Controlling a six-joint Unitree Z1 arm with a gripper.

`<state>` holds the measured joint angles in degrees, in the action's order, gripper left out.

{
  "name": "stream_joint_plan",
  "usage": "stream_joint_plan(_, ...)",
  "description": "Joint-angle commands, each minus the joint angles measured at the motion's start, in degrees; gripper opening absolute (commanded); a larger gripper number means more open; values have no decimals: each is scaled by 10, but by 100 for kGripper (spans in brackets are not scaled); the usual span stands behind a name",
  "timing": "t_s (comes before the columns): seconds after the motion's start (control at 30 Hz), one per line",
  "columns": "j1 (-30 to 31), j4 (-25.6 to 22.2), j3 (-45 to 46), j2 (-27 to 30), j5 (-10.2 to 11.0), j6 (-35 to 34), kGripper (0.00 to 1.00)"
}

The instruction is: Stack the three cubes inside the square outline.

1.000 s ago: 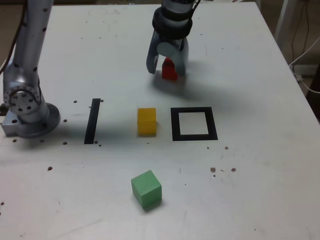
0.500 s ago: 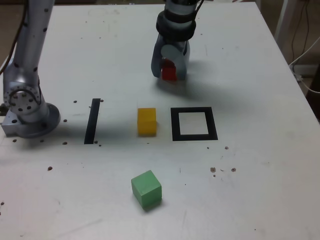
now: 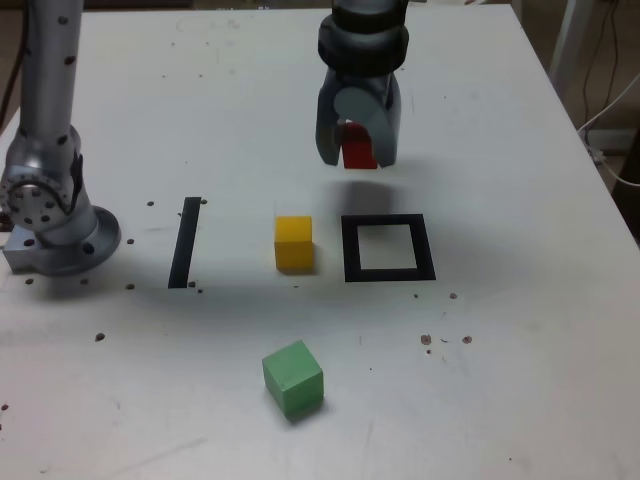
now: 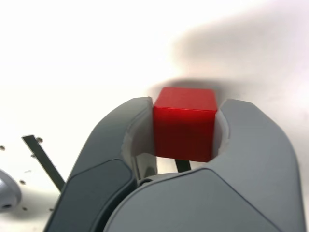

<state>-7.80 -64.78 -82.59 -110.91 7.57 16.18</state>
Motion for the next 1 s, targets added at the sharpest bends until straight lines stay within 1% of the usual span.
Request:
stream_joint_plan(0.0, 44, -7, -4, 1, -6, -57, 19)
stream_joint_plan(0.13, 99, -8, -5, -14, -16, -125, 19)
stream_joint_plan(0.27, 131, -12, -13, -34, -29, -157, 19)
stream_joint_plan(0.4, 155, -24, -38, -60, -32, -185, 19)
stream_joint_plan(0.6, 162, -22, -48, -88, -34, -208, 19)
stream_joint_plan(0.83, 160, -17, -52, -97, -29, -219, 19)
stream_joint_plan(0.9, 160, -15, -52, -96, -29, -219, 21)
stream_joint_plan(0.97, 159, -14, -51, -95, -29, -219, 26)
